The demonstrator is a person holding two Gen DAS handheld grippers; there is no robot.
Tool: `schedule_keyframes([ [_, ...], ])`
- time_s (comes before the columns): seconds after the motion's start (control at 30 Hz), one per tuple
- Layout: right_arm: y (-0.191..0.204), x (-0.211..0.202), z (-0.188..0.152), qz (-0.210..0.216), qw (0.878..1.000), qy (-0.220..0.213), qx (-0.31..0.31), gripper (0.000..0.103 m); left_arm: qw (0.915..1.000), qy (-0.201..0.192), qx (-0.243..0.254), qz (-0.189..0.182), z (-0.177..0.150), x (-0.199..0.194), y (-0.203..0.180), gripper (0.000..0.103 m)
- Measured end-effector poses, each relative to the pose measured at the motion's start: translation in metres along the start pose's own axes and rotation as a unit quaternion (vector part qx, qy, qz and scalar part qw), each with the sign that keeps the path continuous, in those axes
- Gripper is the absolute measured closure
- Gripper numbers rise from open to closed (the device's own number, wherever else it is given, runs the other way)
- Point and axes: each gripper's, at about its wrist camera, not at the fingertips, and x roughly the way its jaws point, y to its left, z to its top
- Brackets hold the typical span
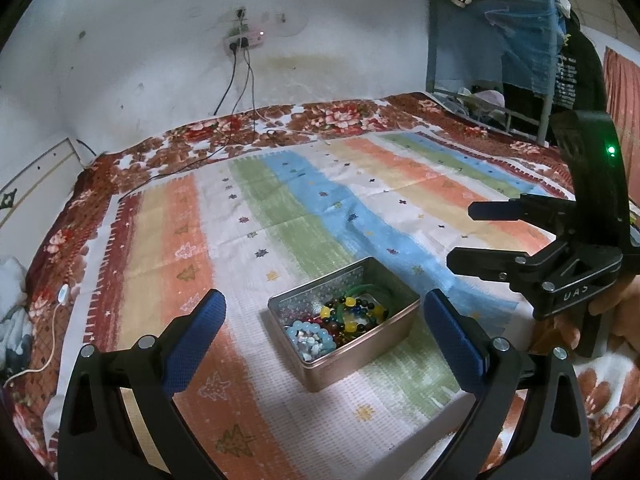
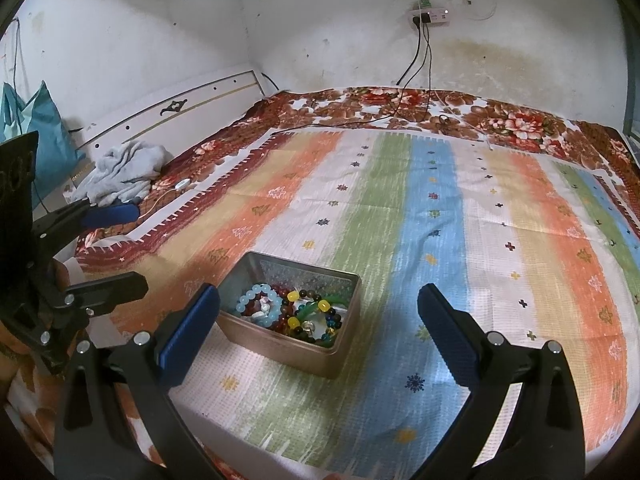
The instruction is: Organize jewelry
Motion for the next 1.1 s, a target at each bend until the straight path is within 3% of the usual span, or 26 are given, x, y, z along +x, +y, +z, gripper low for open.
schedule_keyframes([
  [0.3, 0.001, 0.001, 0.0, 0.003, 1.0, 0.001, 0.002, 0.005, 0.9995, 0.004, -0.032, 0.003, 0.0, 0.003, 0.011, 0.006],
  [1.1, 0.002, 0.002, -0.001, 0.003, 1.0, 0.002, 0.001, 0.005, 0.9996, 0.008, -0.025, 0.006, -0.002, 0.005, 0.007, 0.006],
])
